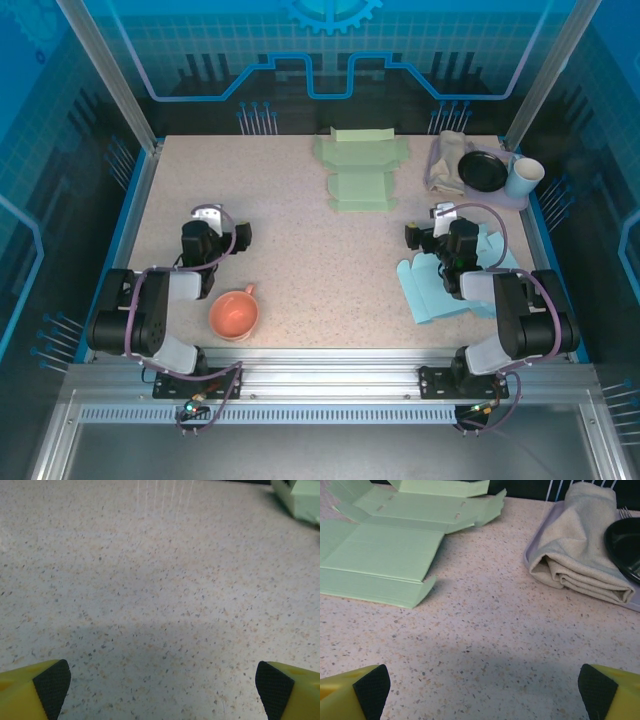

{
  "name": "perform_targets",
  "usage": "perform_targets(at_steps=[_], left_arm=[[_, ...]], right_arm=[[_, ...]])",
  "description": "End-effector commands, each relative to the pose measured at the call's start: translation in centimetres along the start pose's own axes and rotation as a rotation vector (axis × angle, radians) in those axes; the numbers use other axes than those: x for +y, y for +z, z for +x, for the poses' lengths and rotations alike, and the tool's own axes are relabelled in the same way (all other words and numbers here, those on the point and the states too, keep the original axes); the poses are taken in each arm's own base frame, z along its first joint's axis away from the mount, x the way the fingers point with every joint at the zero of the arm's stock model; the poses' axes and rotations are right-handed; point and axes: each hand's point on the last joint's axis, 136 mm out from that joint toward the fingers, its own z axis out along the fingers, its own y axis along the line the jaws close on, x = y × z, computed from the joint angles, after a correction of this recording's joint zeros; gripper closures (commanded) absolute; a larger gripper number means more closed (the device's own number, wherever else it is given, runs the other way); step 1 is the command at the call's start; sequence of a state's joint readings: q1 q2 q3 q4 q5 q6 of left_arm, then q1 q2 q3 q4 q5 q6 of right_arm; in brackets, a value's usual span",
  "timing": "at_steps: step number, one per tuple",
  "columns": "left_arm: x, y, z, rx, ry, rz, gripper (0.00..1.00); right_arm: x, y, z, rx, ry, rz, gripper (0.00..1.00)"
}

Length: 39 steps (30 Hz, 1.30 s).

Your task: Fold the paper box

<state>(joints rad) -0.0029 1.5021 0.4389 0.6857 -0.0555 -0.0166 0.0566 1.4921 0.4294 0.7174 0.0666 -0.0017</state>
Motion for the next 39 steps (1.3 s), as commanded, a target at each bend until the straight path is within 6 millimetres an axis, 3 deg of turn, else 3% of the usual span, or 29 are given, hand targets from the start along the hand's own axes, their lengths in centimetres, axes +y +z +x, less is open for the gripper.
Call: perform_targets(at_steps=[1, 5, 8, 11, 14, 22, 26, 28, 30, 34, 39], left_arm=[[0.8, -0.9, -3.1, -0.023, 0.004, -0.105, 0.01], [3.4, -4.7, -6.2, -0.089, -0.143, -0.297, 0.01], [3.5, -7.4, -8.4, -0.16, -0.28, -0.303, 0.01], [2.1, -8.3, -9.5, -0.168, -0.355, -0.213, 0.01], [-0.2, -8.4, -9.9, -0.125, -0.372, -0.091, 0.01], [-6.4, -9.8, -10.6, 0.01, -0.39, 0.21, 0.01], [-7.9, -10.2, -10.4, 0.065, -0.374, 0.234, 0.01], [-8.4, -10.4, -10.3, 0.083, -0.367, 0.238, 0.01], [-9.0, -10.4, -10.1, 0.094, -0.362, 0.24, 0.01], [-10.4, -9.8, -9.2, 0.129, -0.37, 0.263, 0.01], [-11.8, -8.2, -8.3, 0.181, -0.35, 0.272, 0.01]], right_arm=[[-0.7, -0.4, -2.0, 0.028, -0.02, 0.103, 0.0], [-2.9, -2.8, -3.3, 0.21, 0.127, 0.318, 0.0], [-3.6, -5.6, -3.6, 0.322, 0.247, 0.423, 0.0], [-3.8, -7.9, -3.2, 0.419, 0.395, 0.484, 0.0], [-2.7, -8.6, -1.7, 0.512, 0.494, 0.483, 0.0], [-0.5, -5.8, 3.1, 0.587, 0.591, 0.46, 0.0], [0.5, -4.3, 5.4, 0.654, 0.576, 0.47, 0.0], [1.1, -3.8, 5.6, 0.649, 0.576, 0.452, 0.0], [1.8, -3.7, 4.6, 0.608, 0.536, 0.448, 0.0], [3.6, -2.8, 0.6, 0.516, 0.366, 0.431, 0.0], [6.7, 1.6, -2.9, 0.432, 0.206, 0.281, 0.02]])
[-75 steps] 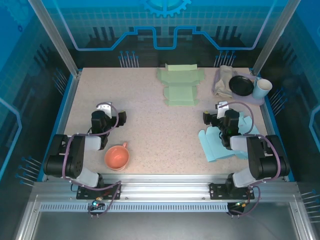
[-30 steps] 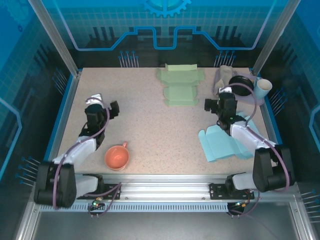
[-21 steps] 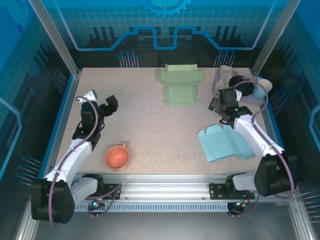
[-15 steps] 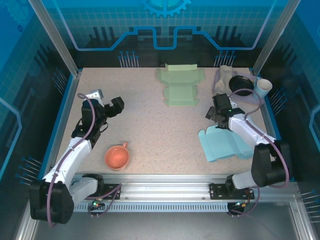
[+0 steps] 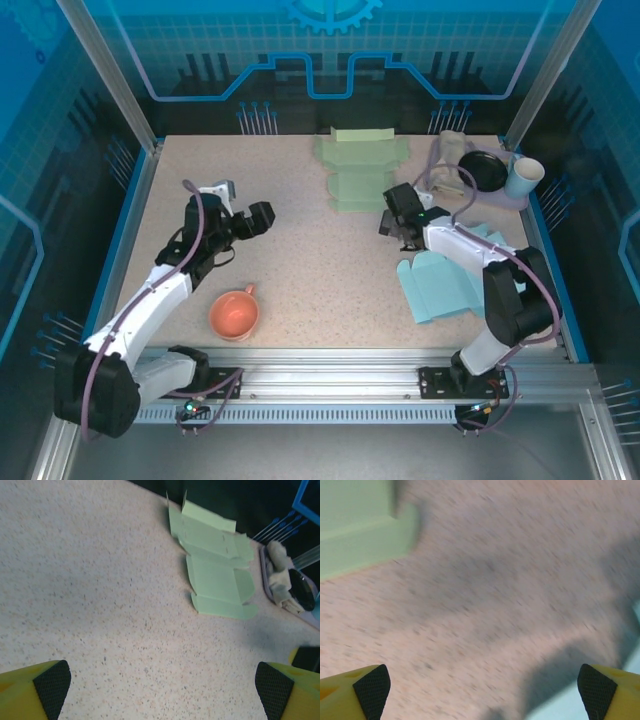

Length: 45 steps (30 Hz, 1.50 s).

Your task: Fold the paper box

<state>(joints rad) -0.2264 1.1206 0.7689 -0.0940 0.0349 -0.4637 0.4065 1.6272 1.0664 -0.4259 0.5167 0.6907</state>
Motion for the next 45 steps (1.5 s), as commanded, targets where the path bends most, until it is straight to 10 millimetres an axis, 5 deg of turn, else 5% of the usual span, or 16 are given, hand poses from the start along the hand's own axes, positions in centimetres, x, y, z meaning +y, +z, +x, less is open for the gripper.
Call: perform_targets(at_steps=[1, 9, 14, 23, 34, 36, 39, 45], left_arm=[[-1.1, 1.0, -0.2, 0.031, -0.006, 0.018, 0.01], [-0.9, 3.3, 0.3, 0.051, 0.008, 0.009, 0.01], [-1.0, 5.3, 0.7, 0.079, 0.03, 0.004, 0.01], [-0.8, 8.0, 0.4, 0.073, 0.049, -0.018, 0.01], [-1.8, 10.9, 1.7, 0.121, 0.054, 0.012, 0.01], [-2.0, 11.2, 2.0, 0.133, 0.056, 0.017, 0.01], [-2.1, 11.4, 2.4, 0.143, 0.06, 0.02, 0.01], [-2.1, 10.6, 2.7, 0.157, 0.024, 0.009, 0.01]], right_arm=[[2.8, 1.2, -3.5, -0.097, -0.135, -0.045, 0.03], [8.1, 7.1, -6.7, -0.073, -0.273, -0.251, 0.19], [7.8, 10.7, -7.9, -0.034, -0.226, -0.239, 0.3], [8.8, 13.5, -9.3, 0.056, -0.201, -0.252, 0.45], [9.5, 15.3, -9.1, 0.141, -0.228, -0.246, 0.55], [9.8, 15.5, -8.9, 0.157, -0.238, -0.253, 0.65], [10.0, 15.5, -8.7, 0.164, -0.248, -0.263, 1.0], [10.0, 12.5, -8.6, 0.121, -0.238, -0.318, 1.0]])
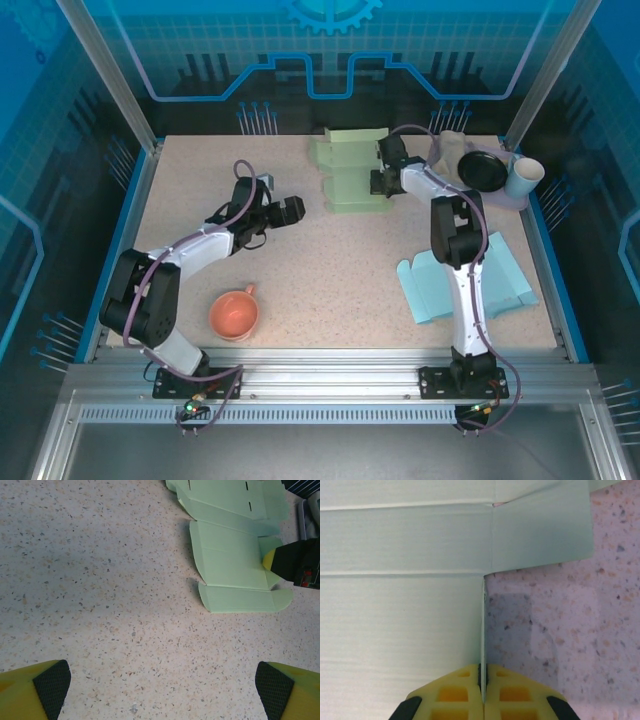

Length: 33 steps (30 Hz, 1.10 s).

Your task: Fold the paper box

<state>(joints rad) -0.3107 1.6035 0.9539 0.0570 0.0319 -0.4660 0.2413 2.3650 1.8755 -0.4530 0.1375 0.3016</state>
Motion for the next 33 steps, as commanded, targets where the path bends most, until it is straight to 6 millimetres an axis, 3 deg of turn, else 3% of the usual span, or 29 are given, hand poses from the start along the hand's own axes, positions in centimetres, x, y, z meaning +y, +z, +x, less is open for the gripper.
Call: perform_targets(at_steps=[1, 6, 14, 19, 26, 29, 33], left_arm=[[-1.5, -0.9, -0.5, -0.006, -0.012, 0.042, 0.01], [-1.6, -1.8, 0.8, 0.007, -0.023, 0.04, 0.01], [0.8, -4.0, 3.3, -0.006, -0.046, -0.016, 0.01], [3.2, -5.9, 4.4, -0.046, -0.03, -0.099, 0.01], [4.9, -5.8, 6.8, -0.011, -0.034, -0.129, 0.01], [4.6, -5.7, 6.9, -0.003, -0.042, -0.116, 0.01], [4.2, -4.9, 7.2, 0.018, -0.071, -0.086, 0.01]], right_arm=[[0.9, -3.0, 0.9, 0.005, 0.005, -0.065, 1.0], [3.4, -8.1, 3.0, -0.027, 0.006, -0.169, 1.0], [5.3, -14.9, 10.5, -0.004, 0.003, -0.134, 1.0], [5.6, -16.8, 14.9, 0.009, 0.008, -0.111, 1.0], [6.6, -18.5, 19.2, -0.018, -0.025, -0.096, 1.0], [6.7, -18.5, 20.9, -0.004, -0.062, -0.083, 0.89], [7.5, -18.9, 21.3, -0.019, -0.093, -0.098, 0.74]])
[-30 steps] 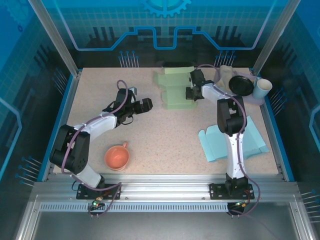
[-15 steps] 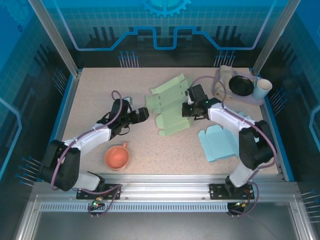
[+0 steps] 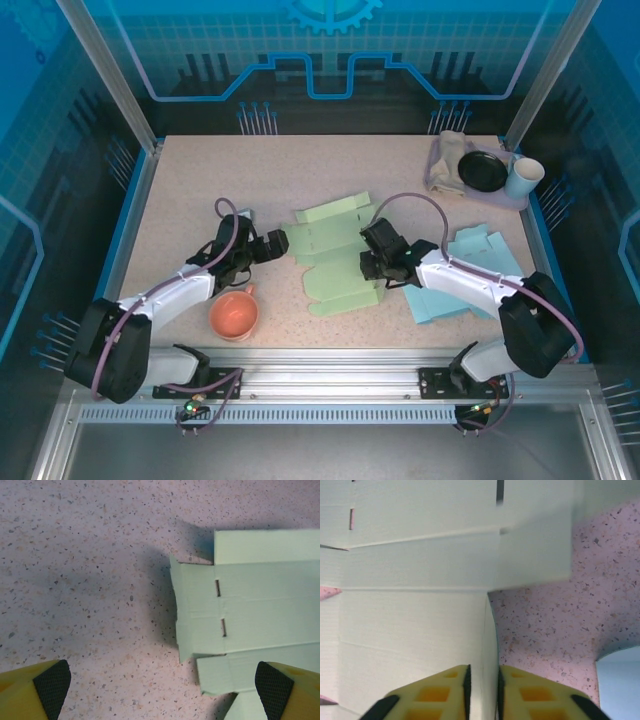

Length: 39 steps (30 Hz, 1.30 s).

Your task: Fold the paper box

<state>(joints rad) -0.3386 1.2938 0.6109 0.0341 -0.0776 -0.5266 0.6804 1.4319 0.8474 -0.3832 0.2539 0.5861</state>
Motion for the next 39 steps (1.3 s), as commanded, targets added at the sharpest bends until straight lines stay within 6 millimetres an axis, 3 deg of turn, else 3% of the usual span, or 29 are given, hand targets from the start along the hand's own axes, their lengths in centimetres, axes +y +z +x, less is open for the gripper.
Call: perform_targets(at_steps=[1, 6, 10, 15, 19, 21, 23, 24, 26, 32, 35, 39], left_arm=[[-0.4, 0.9, 0.8, 0.031, -0.029, 0.027, 0.01], [-0.5, 2.7, 1.5, 0.075, -0.025, 0.026, 0.02], [-0.9, 4.8, 1.5, 0.11, -0.003, 0.022, 0.05], [-1.9, 7.2, 1.0, 0.141, 0.011, 0.038, 0.1], [-2.4, 9.1, 0.9, 0.169, 0.024, 0.051, 0.19], [-2.7, 9.8, 0.8, 0.169, 0.027, 0.061, 0.31], [-2.7, 10.4, 0.7, 0.157, 0.027, 0.063, 0.52], [-2.8, 10.6, 0.5, 0.146, 0.032, 0.072, 0.64], [-3.4, 10.9, 0.0, 0.137, 0.047, 0.092, 1.0], [-6.2, 9.3, -3.3, 0.089, 0.119, 0.129, 1.0], [-7.2, 7.1, -4.3, 0.016, 0.217, 0.123, 1.0], [-8.2, 4.2, -3.9, -0.094, 0.357, 0.136, 1.0]], right_arm=[[0.4, -0.9, -0.7, -0.062, -0.012, 0.01, 0.67], [1.0, -3.8, -2.2, -0.171, -0.075, 0.053, 0.38], [1.9, -6.5, -3.1, -0.285, -0.13, 0.029, 0.26], [2.1, -9.3, -4.3, -0.416, -0.141, -0.031, 0.18], [2.4, -10.8, -5.6, -0.503, -0.167, -0.05, 0.18], [3.0, -11.1, -6.3, -0.524, -0.21, -0.06, 0.18], [4.0, -10.5, -6.6, -0.525, -0.284, -0.083, 0.18], [4.6, -10.2, -6.9, -0.523, -0.316, -0.094, 0.18], [5.7, -9.8, -7.9, -0.525, -0.378, -0.101, 0.18], [9.0, -10.9, -14.6, -0.558, -0.583, -0.165, 0.22], [10.1, -10.2, -15.7, -0.518, -0.753, -0.271, 0.25], [8.5, -8.3, -15.7, -0.431, -0.965, -0.231, 0.32]])
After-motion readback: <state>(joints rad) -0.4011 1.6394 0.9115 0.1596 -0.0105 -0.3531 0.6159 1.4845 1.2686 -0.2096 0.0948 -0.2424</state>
